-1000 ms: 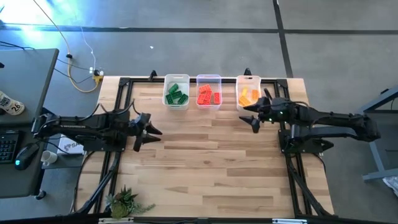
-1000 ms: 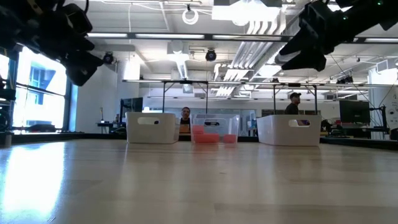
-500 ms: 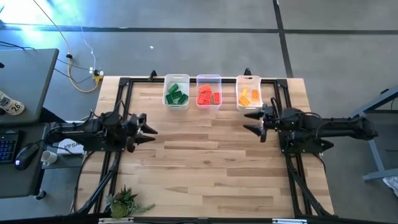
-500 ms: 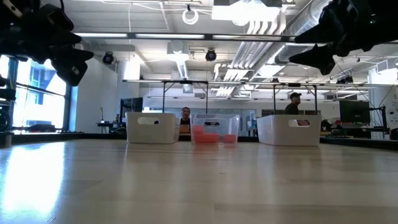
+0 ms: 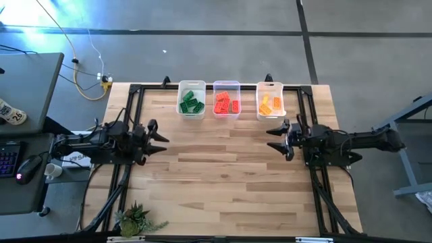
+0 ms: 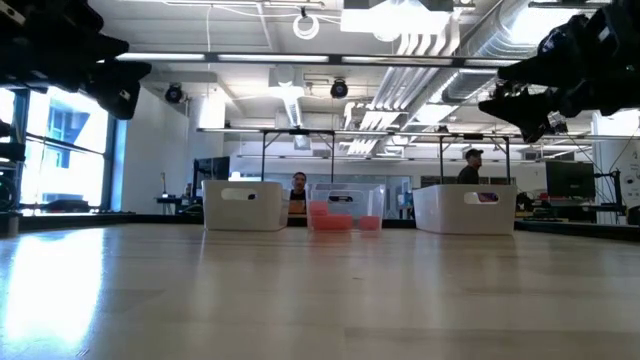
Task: Sort & place blocks by color
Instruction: Return to Home Position
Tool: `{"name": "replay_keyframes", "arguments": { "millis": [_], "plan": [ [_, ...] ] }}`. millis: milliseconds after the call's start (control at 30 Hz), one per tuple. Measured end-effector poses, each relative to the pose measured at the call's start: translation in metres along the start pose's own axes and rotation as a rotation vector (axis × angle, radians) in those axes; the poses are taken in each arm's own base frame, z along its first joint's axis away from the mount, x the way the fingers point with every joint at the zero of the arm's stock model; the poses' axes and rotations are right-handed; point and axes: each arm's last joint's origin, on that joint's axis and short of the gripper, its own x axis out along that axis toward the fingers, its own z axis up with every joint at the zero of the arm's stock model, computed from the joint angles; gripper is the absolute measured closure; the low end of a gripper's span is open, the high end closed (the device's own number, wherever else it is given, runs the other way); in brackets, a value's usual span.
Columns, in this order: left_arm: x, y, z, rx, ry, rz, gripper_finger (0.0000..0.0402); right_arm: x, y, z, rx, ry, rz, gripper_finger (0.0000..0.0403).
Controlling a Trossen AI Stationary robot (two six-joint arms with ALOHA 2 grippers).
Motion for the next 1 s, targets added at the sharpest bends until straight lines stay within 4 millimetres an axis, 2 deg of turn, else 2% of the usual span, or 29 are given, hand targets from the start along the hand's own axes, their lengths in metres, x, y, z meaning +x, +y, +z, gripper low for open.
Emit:
{"name": "replay_keyframes", "arguments": {
  "millis": [333,667,1000],
  "plan": [
    [0.0,0.001,0.003,0.023,-0.034,0.06,0.0245,0.0,0.001,0.0,-0.16,-0.009,0.009,0.0124],
    [0.0,0.001,0.006,0.07,-0.064,0.075,0.0245,-0.001,0.003,0.006,-0.212,-0.066,0.007,0.0124],
    [-0.001,0.001,0.01,0.053,-0.107,0.096,0.0245,-0.01,0.006,0.016,-0.257,-0.169,0.039,0.0124]
  ]
}}
